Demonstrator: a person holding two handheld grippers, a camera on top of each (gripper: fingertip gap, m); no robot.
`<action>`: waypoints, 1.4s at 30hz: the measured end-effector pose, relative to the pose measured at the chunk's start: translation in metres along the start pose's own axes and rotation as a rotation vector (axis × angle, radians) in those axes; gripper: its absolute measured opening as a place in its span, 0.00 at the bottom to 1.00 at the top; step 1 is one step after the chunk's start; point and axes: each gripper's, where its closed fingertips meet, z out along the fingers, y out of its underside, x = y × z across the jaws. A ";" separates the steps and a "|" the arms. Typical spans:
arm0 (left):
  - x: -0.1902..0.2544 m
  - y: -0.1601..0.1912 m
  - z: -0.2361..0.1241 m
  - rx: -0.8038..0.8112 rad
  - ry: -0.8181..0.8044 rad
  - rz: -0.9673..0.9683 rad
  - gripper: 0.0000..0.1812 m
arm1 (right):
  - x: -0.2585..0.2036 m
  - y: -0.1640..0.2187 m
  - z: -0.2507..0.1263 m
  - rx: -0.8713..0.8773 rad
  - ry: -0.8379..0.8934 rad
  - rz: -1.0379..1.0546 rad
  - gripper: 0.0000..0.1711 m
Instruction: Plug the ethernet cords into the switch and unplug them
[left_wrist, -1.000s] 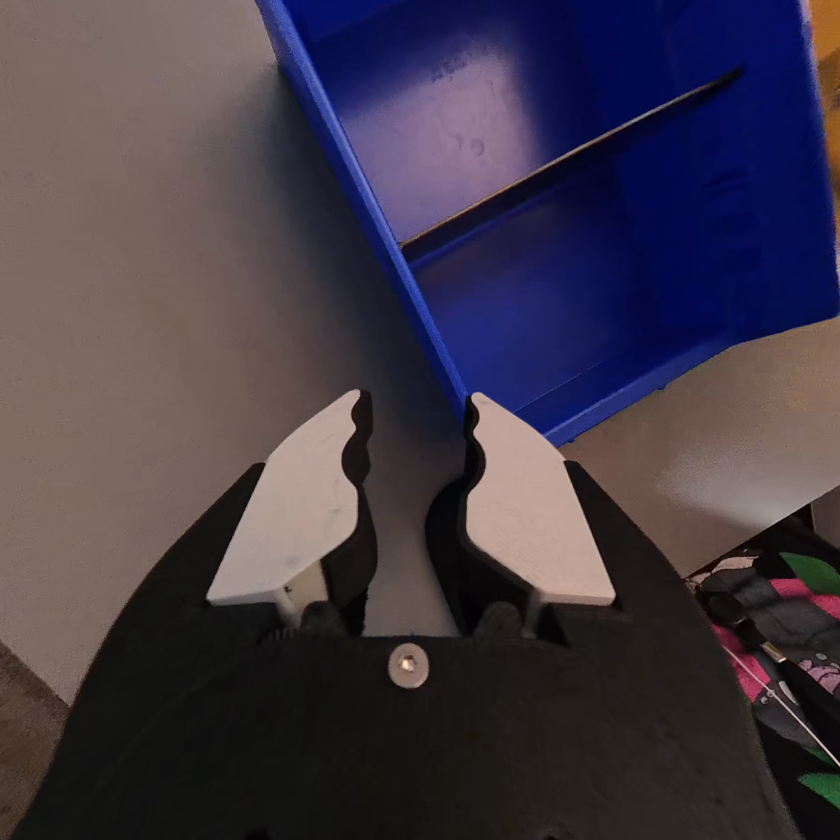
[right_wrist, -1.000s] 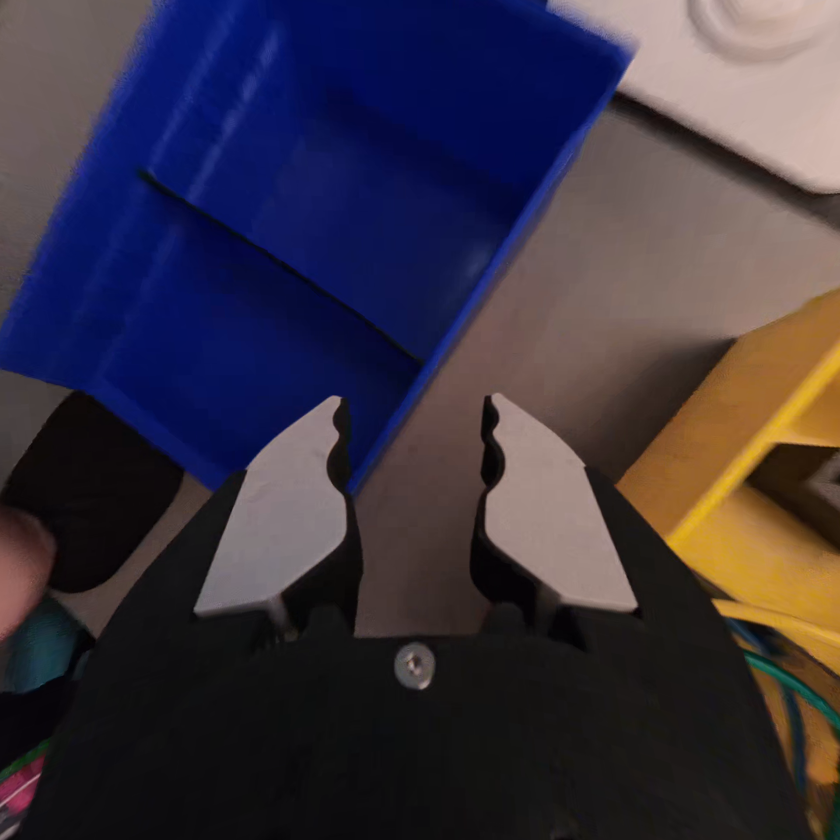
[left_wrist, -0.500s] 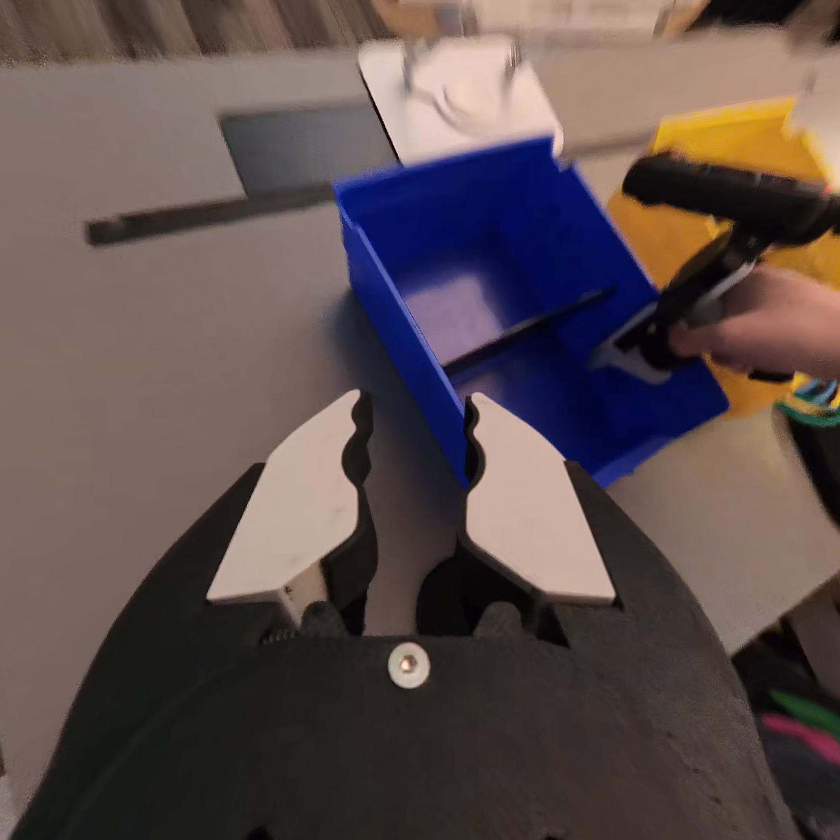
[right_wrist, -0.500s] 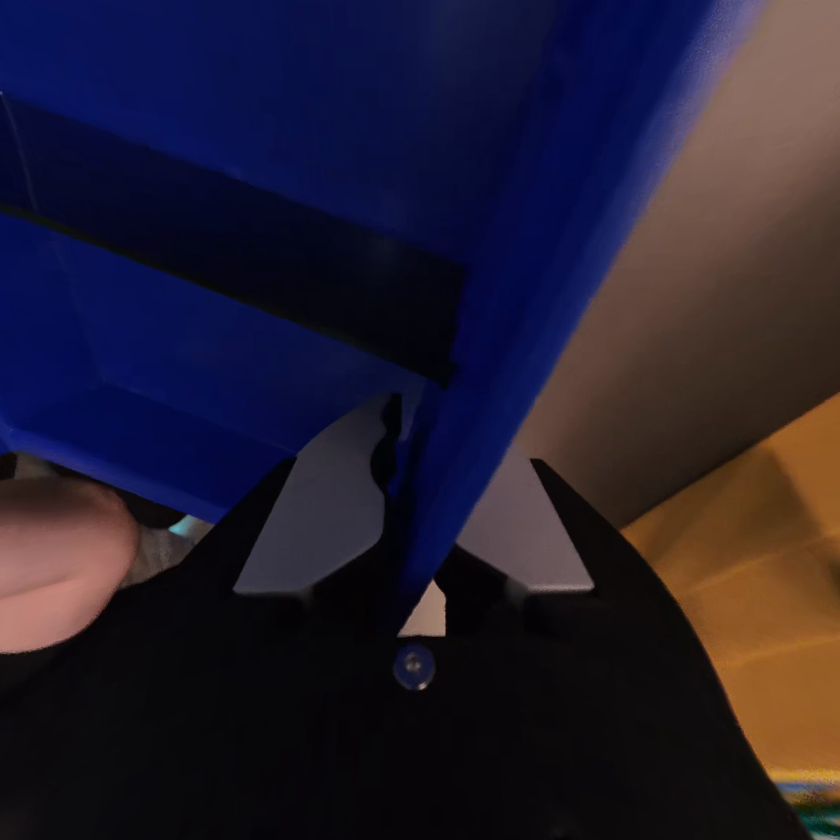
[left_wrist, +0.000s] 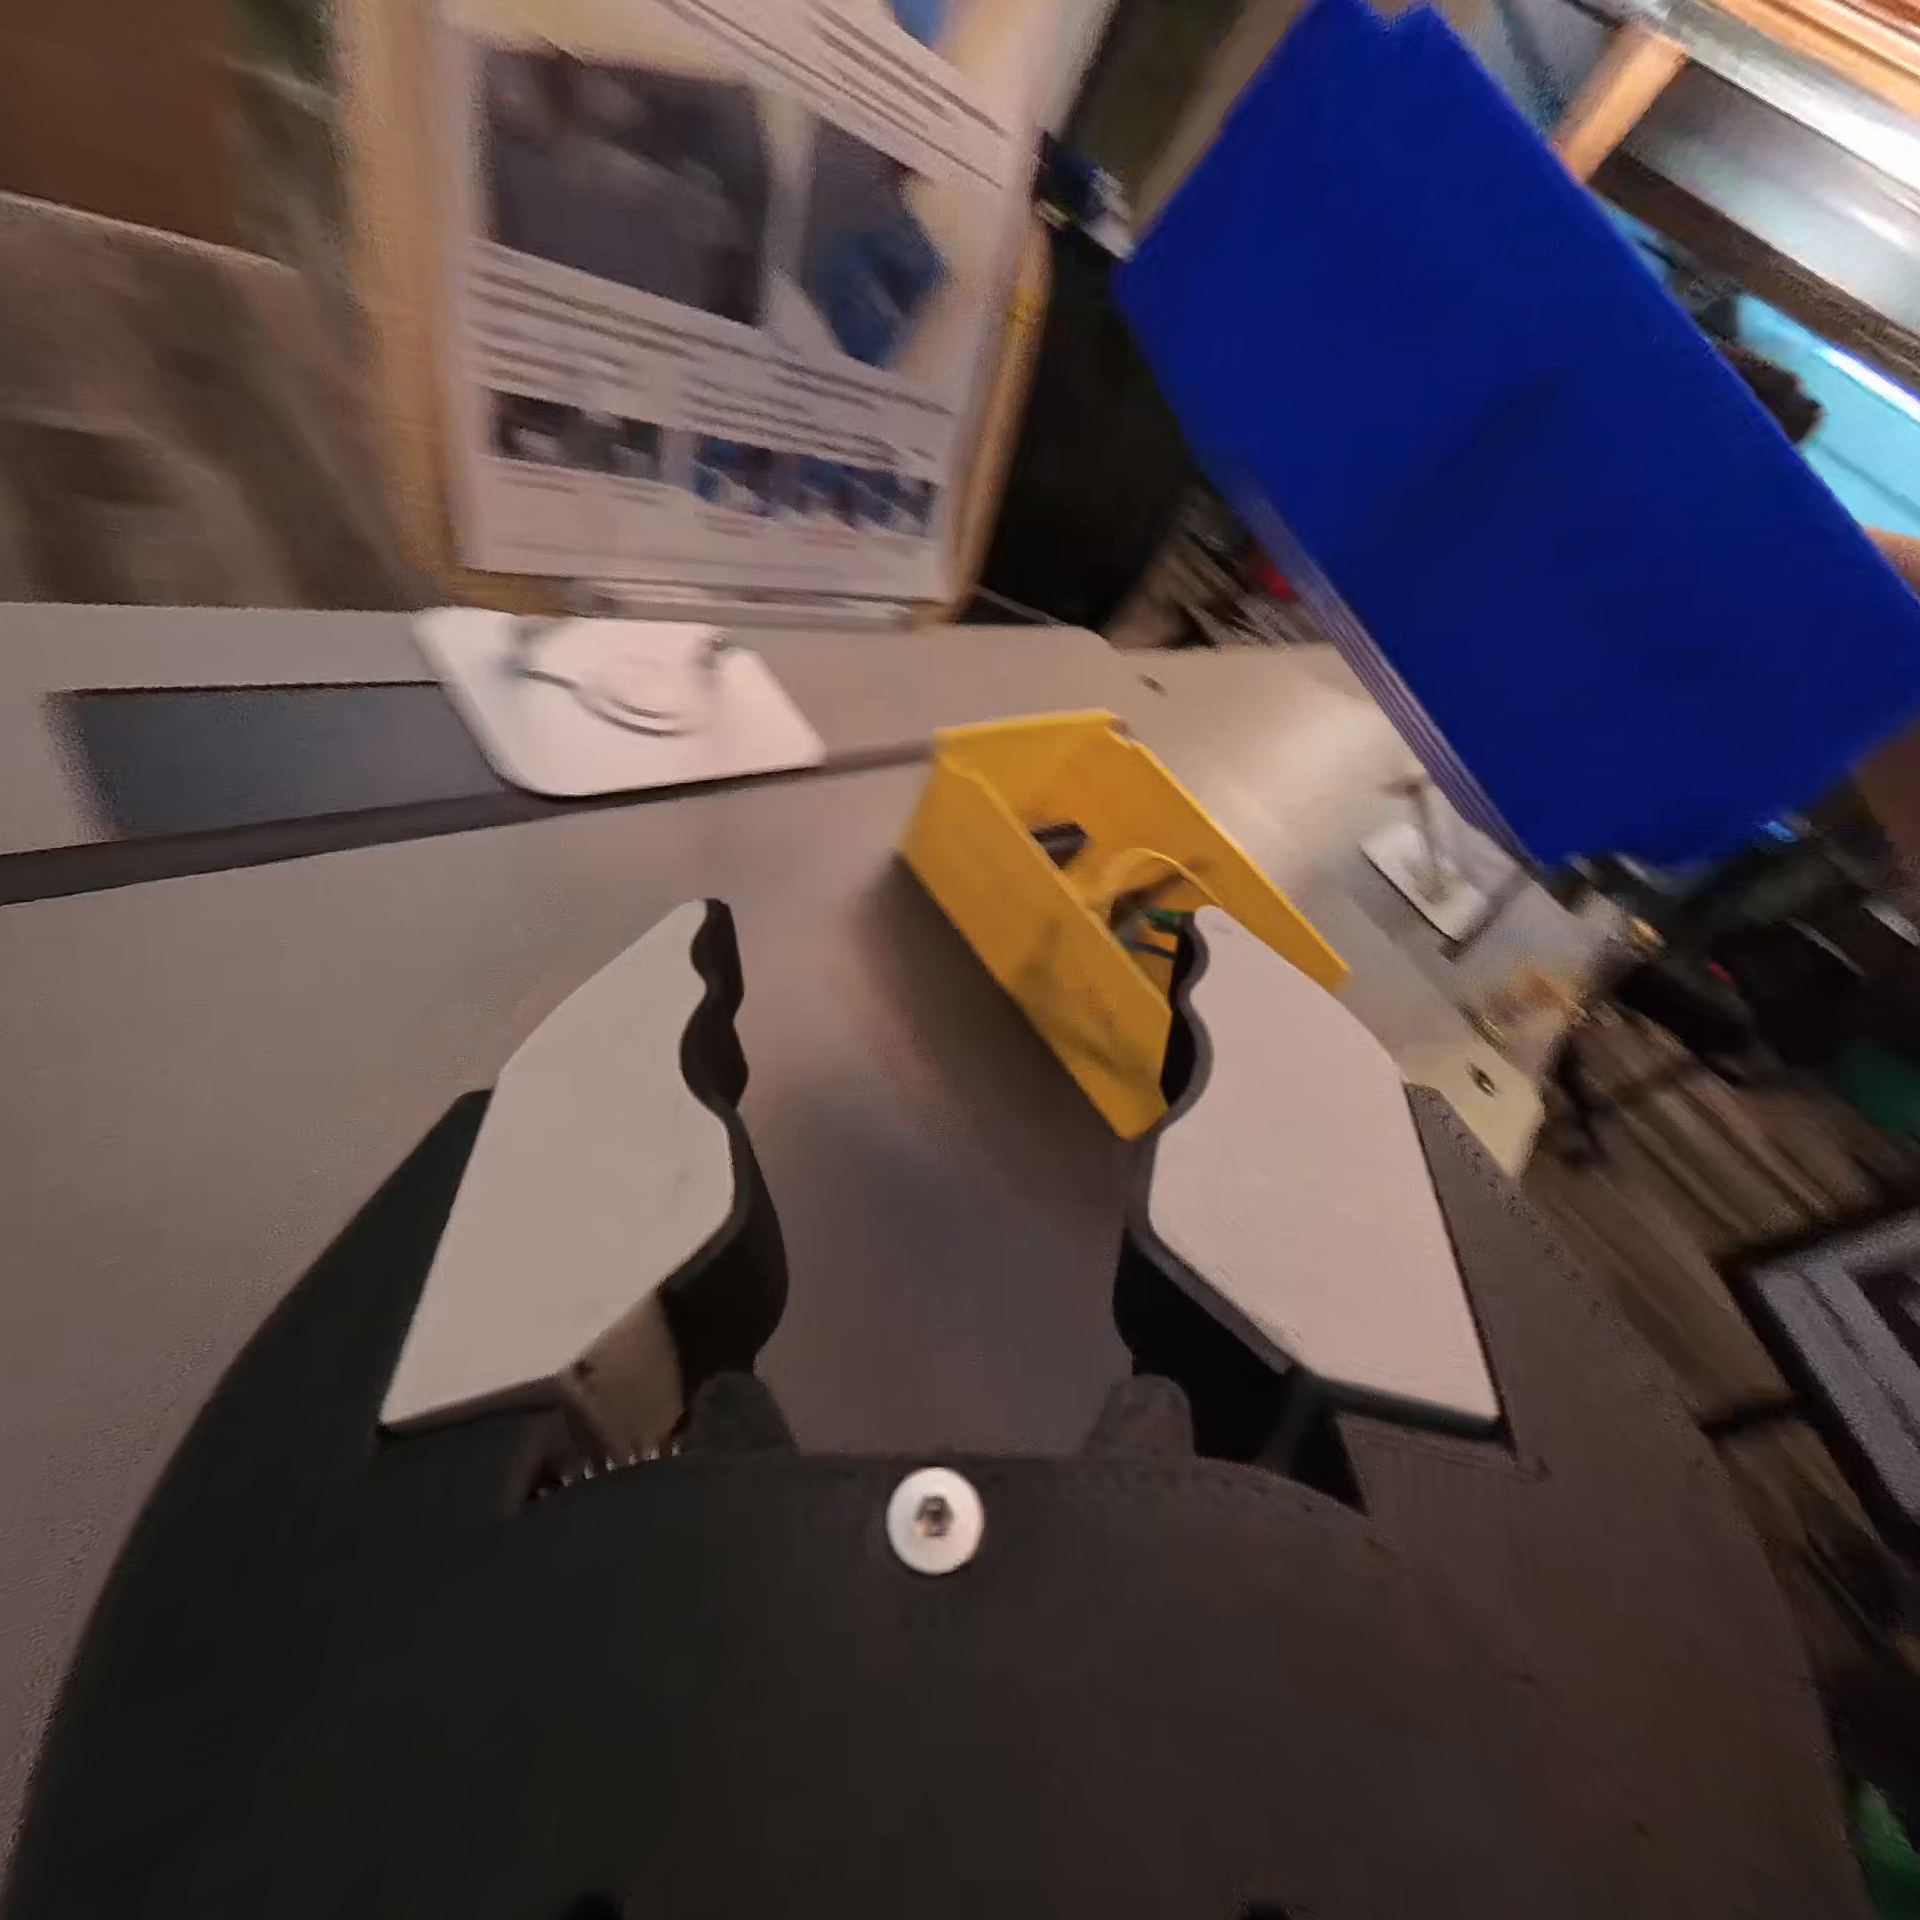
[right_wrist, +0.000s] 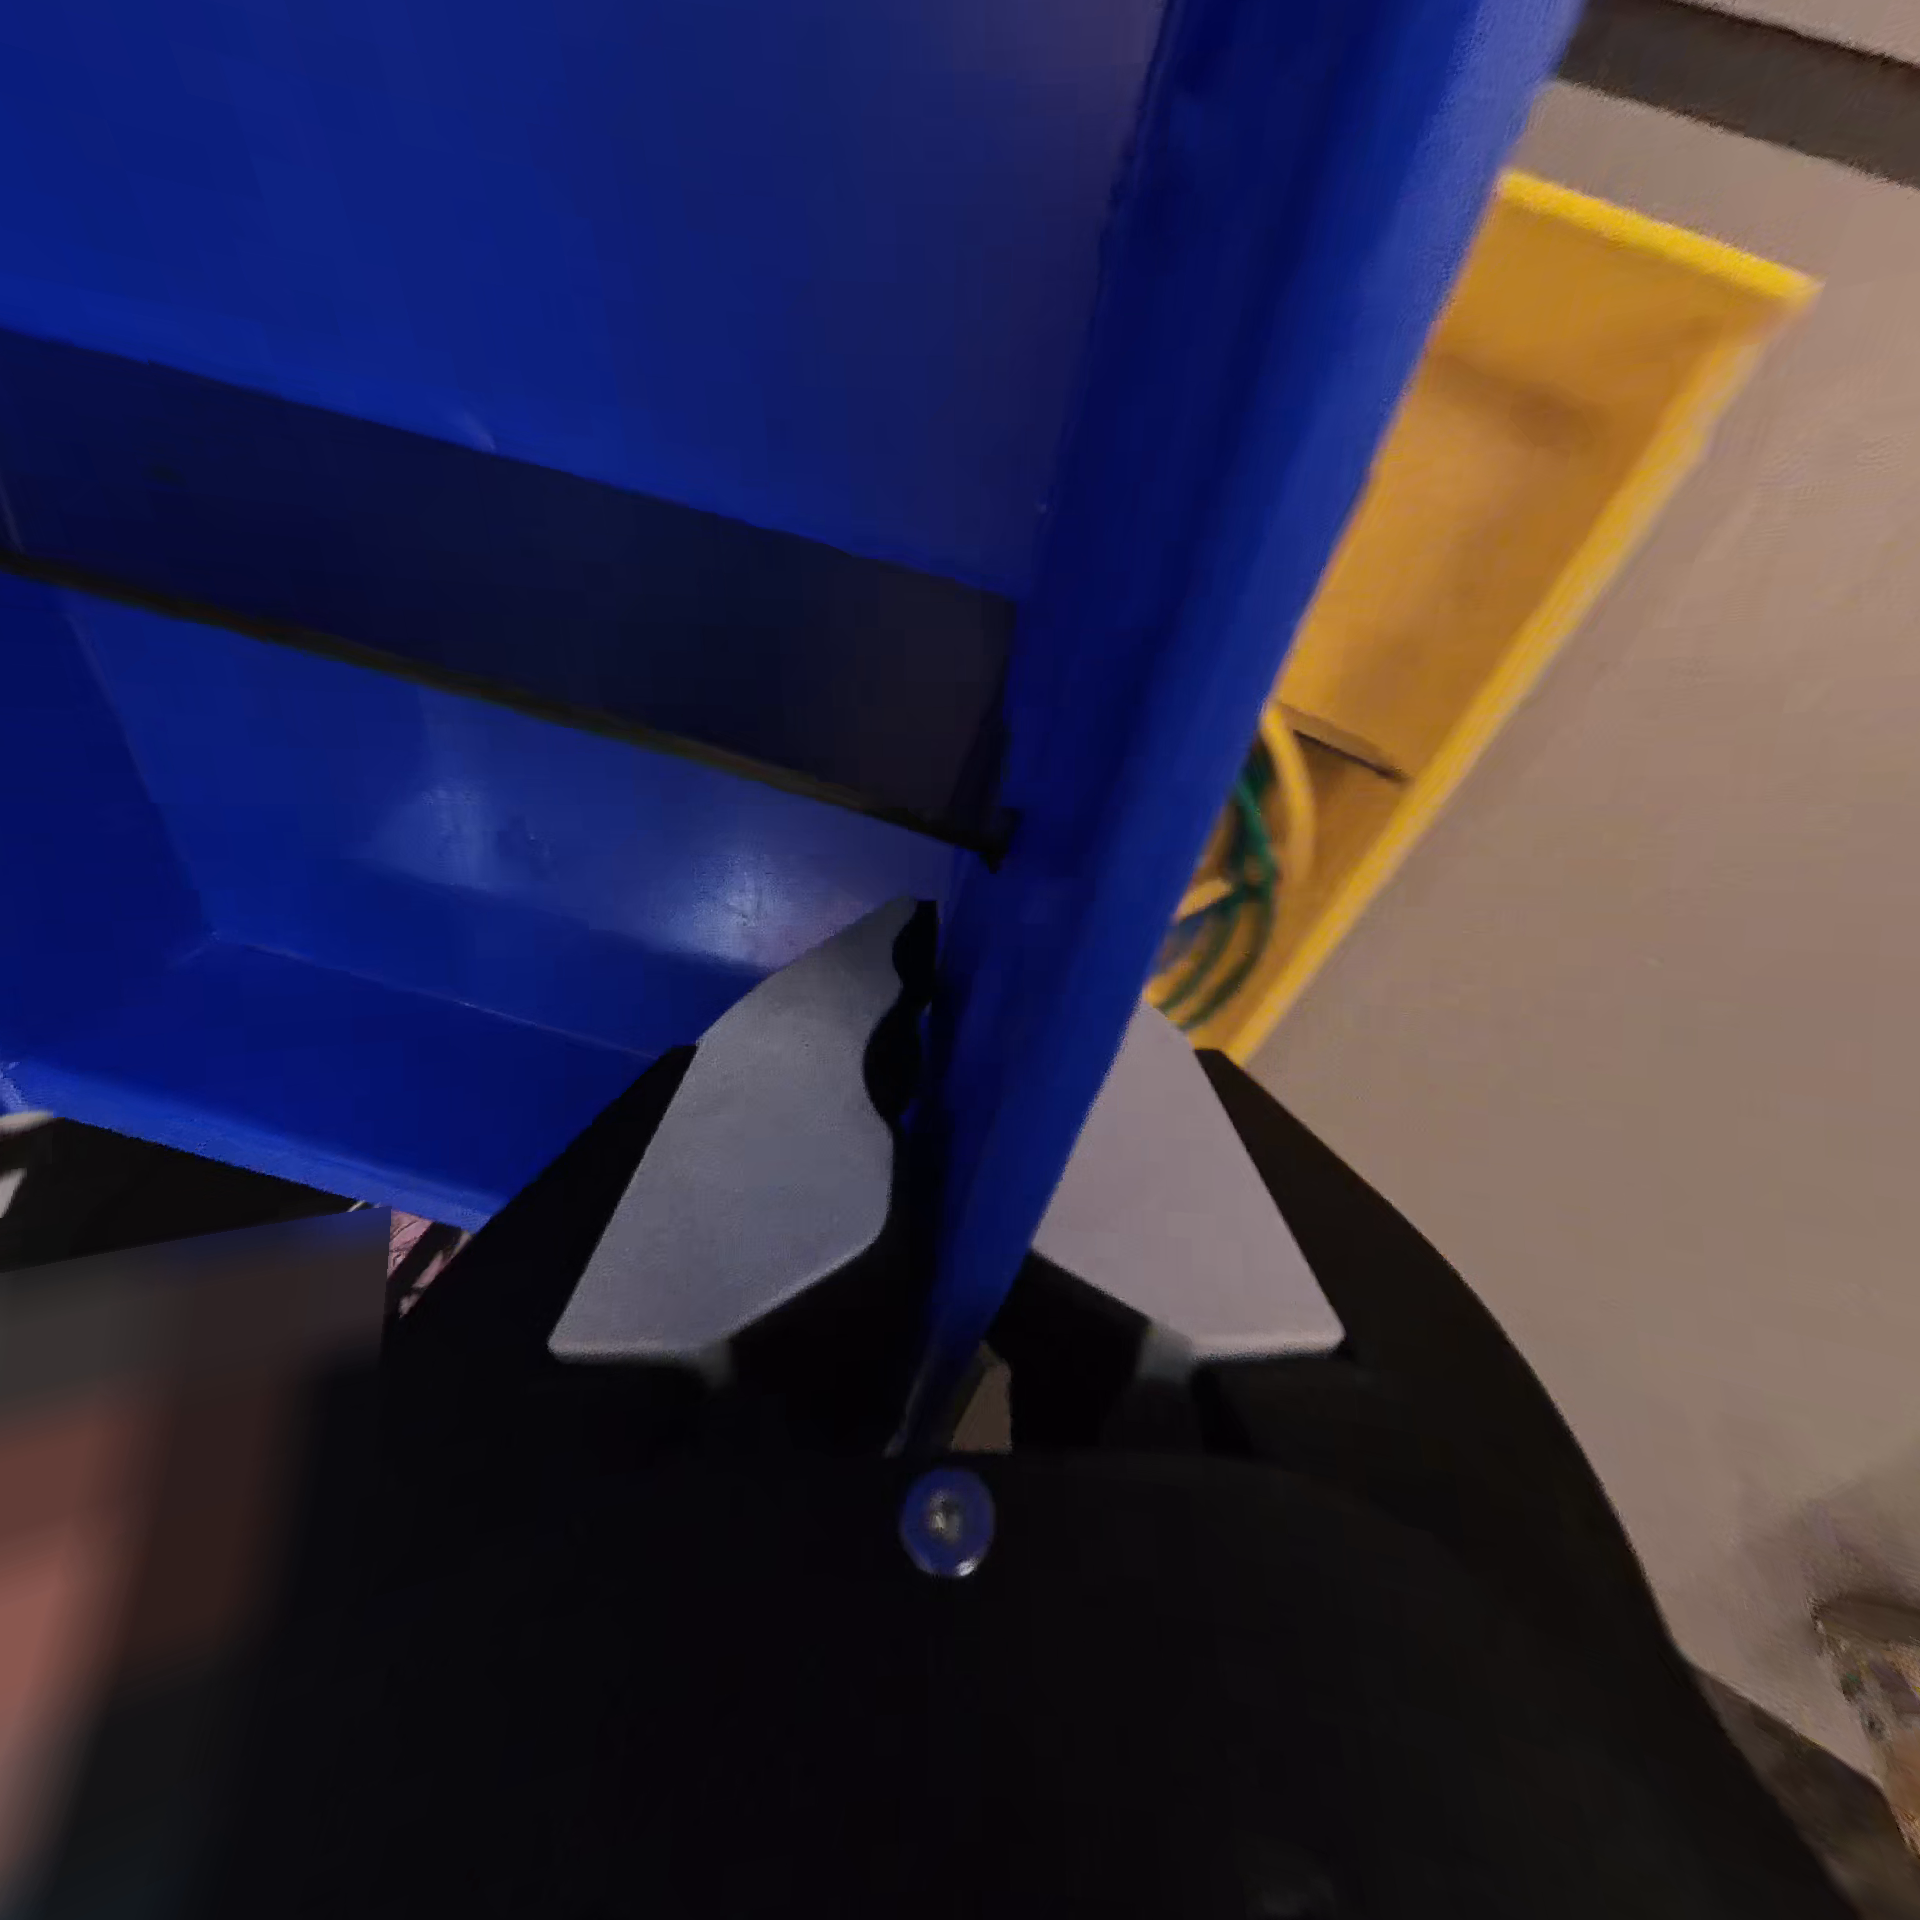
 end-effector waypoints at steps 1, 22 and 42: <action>0.011 0.005 0.020 -0.035 0.033 0.007 0.43 | 0.025 0.010 -0.016 0.040 0.017 0.031 0.03; 0.061 0.187 0.287 -1.017 -0.133 0.029 0.18 | 0.320 0.164 0.080 0.150 0.060 0.549 0.03; -0.211 0.114 0.007 -0.761 -0.609 -0.251 0.03 | 0.269 0.146 0.143 -0.126 0.210 0.306 0.03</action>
